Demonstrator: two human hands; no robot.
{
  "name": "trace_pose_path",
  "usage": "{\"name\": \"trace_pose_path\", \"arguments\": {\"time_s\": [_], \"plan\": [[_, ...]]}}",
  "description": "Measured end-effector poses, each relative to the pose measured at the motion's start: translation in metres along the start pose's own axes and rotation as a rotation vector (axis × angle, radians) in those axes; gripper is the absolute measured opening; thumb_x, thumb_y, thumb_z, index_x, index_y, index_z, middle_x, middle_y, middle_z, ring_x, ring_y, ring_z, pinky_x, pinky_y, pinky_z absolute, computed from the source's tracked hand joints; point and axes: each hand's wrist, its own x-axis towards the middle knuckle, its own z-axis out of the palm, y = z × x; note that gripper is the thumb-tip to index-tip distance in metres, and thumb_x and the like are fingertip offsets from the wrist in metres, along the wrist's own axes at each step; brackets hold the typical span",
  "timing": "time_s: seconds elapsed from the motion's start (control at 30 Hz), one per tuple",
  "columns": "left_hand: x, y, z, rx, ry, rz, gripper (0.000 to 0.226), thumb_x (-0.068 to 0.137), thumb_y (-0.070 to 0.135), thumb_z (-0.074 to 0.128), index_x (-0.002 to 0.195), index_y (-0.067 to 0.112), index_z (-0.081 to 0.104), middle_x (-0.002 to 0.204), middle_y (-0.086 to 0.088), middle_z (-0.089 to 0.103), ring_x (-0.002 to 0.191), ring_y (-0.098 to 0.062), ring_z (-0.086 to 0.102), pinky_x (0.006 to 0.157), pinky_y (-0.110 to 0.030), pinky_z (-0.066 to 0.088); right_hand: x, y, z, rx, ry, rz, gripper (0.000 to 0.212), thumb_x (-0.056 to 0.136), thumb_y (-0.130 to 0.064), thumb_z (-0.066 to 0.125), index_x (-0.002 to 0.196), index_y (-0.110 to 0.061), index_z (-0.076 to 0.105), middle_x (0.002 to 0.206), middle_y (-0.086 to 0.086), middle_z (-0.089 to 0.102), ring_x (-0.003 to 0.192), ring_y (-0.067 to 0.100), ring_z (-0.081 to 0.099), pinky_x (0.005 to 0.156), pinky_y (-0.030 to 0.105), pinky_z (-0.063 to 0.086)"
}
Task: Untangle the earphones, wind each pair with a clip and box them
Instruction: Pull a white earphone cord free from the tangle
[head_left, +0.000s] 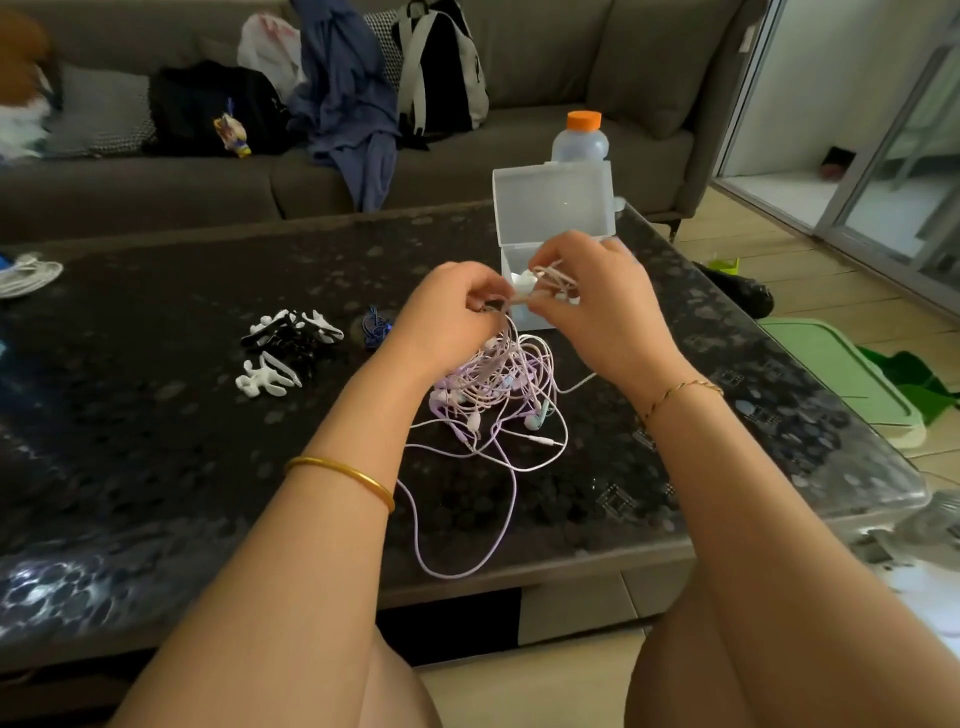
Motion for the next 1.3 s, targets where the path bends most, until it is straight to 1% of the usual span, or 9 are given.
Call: {"name": "trace_pose_path", "arguments": {"time_s": [0.27, 0.4, 0.5, 0.6, 0.67, 0.83, 0.97, 1.13, 1.3], "plan": [[-0.001, -0.013, 0.005, 0.032, -0.077, -0.167, 0.015, 0.094, 0.015, 0.057, 0.087, 0.026, 0.064, 0.092, 0.004, 0.066, 0.078, -0.005, 0.061, 0.058, -0.017, 0.045, -0.001, -0.002, -0.022, 0.826, 0.255, 0.299, 0.006, 0.085, -0.015, 0.068, 0.089, -0.017, 0.063, 0.075, -0.005, 0.067, 0.078, 0.01, 0.066, 0.078, 0.022, 0.052], [-0.001, -0.006, 0.001, -0.152, -0.056, -0.241, 0.025, 0.094, 0.003, 0.048, 0.088, 0.018, 0.066, 0.082, 0.002, 0.066, 0.076, -0.011, 0.062, 0.066, -0.021, 0.048, 0.0, 0.007, -0.029, 0.988, 0.093, 0.551, 0.01, 0.09, -0.017, 0.062, 0.099, -0.014, 0.064, 0.083, 0.002, 0.067, 0.084, 0.013, 0.067, 0.082, 0.032, 0.055], [0.008, -0.002, -0.006, -0.251, -0.102, -0.604, 0.022, 0.097, 0.005, 0.046, 0.105, 0.001, 0.066, 0.076, -0.004, 0.056, 0.061, -0.013, 0.05, 0.059, -0.018, 0.042, 0.001, 0.013, -0.026, 0.937, 0.119, 0.74, 0.009, 0.094, -0.013, 0.056, 0.095, -0.011, 0.065, 0.078, 0.005, 0.06, 0.08, 0.017, 0.062, 0.083, 0.035, 0.057], [0.01, -0.011, -0.012, -0.149, -0.117, -0.755, 0.027, 0.099, 0.01, 0.044, 0.112, 0.001, 0.066, 0.111, -0.014, 0.065, 0.093, -0.021, 0.065, 0.077, -0.026, 0.047, 0.003, 0.02, -0.024, 0.831, 0.248, 0.853, 0.015, 0.097, -0.013, 0.048, 0.099, -0.01, 0.062, 0.075, 0.001, 0.056, 0.079, 0.016, 0.06, 0.08, 0.032, 0.058], [0.015, -0.017, -0.006, -0.05, -0.096, -0.718, 0.032, 0.1, 0.01, 0.039, 0.122, 0.001, 0.061, 0.125, -0.015, 0.061, 0.115, -0.028, 0.059, 0.088, -0.03, 0.047, 0.004, 0.022, -0.024, 0.965, 0.272, 0.907, 0.016, 0.098, -0.01, 0.044, 0.099, -0.008, 0.06, 0.076, 0.003, 0.055, 0.079, 0.017, 0.064, 0.077, 0.034, 0.059], [0.01, -0.011, 0.005, -0.012, 0.043, -0.351, 0.029, 0.082, 0.007, 0.055, 0.104, 0.024, 0.065, 0.115, -0.001, 0.059, 0.11, -0.021, 0.053, 0.095, -0.038, 0.046, 0.002, 0.011, -0.023, 1.297, 0.117, 0.814, 0.007, 0.093, -0.002, 0.048, 0.094, -0.001, 0.054, 0.066, 0.008, 0.05, 0.066, 0.021, 0.067, 0.069, 0.037, 0.06], [0.002, 0.007, 0.01, -0.07, -0.142, -0.036, 0.041, 0.084, 0.008, 0.066, 0.123, 0.021, 0.062, 0.122, 0.004, 0.059, 0.109, -0.007, 0.052, 0.083, -0.015, 0.039, 0.004, 0.001, -0.022, 1.215, 0.078, 0.673, 0.008, 0.09, -0.008, 0.055, 0.084, -0.008, 0.061, 0.06, 0.001, 0.05, 0.065, 0.014, 0.061, 0.067, 0.029, 0.056], [0.0, 0.001, 0.016, -0.067, -0.155, -0.022, 0.01, 0.088, 0.014, 0.066, 0.094, 0.021, 0.071, 0.089, 0.009, 0.066, 0.088, -0.009, 0.062, 0.085, -0.031, 0.05, 0.006, -0.001, -0.024, 1.441, 0.135, 0.648, 0.003, 0.09, -0.005, 0.054, 0.088, -0.004, 0.057, 0.06, 0.003, 0.05, 0.072, 0.02, 0.066, 0.079, 0.039, 0.057], [0.002, -0.009, 0.012, 0.112, 0.017, -0.103, 0.01, 0.094, 0.02, 0.057, 0.098, 0.02, 0.066, 0.089, 0.007, 0.061, 0.077, -0.004, 0.055, 0.062, -0.017, 0.041, 0.005, 0.008, -0.028, 1.345, 0.232, 0.778, 0.011, 0.088, -0.001, 0.047, 0.079, -0.007, 0.052, 0.059, 0.002, 0.039, 0.042, 0.008, 0.037, 0.038, 0.019, 0.036]]}}
